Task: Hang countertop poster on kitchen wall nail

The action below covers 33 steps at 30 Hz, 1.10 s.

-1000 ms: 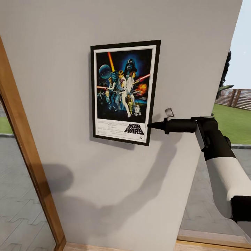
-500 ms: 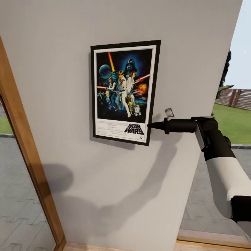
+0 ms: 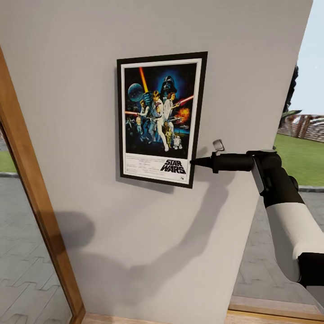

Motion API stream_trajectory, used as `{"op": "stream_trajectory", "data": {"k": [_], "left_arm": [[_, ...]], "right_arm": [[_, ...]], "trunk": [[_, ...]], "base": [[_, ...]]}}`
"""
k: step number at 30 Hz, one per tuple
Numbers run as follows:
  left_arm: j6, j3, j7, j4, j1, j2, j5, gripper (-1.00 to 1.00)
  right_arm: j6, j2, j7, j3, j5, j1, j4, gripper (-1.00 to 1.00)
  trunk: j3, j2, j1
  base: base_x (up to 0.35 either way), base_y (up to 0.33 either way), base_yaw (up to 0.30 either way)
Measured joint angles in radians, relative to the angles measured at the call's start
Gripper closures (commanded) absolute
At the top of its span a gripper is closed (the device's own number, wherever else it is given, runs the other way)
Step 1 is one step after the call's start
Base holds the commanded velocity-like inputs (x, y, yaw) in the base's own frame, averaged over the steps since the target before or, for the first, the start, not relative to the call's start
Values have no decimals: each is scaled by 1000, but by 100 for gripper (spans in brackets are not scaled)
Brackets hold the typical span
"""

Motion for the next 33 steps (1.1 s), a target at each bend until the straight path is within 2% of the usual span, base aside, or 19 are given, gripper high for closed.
{"op": "stream_trajectory", "data": {"k": [6, 9, 14, 33], "left_arm": [[0, 0, 0, 1, 0, 0, -1, -100], [0, 0, 0, 1, 0, 0, 0, -100], [0, 0, 0, 1, 0, 0, -1, -100], [0, 0, 0, 0, 0, 0, -1, -100]], "right_arm": [[-5, 0, 2, 1, 0, 0, 0, 100], [-43, 1, 2, 1, -1, 1, 1, 100], [-56, 1, 5, 2, -1, 5, 1, 100], [-59, 0, 7, 1, -1, 20, 3, 100]], "trunk": [[0, 0, 0], [0, 0, 0], [0, 0, 0], [0, 0, 0]], "base": [[0, 0, 0], [0, 0, 0], [0, 0, 0], [0, 0, 0]]}}
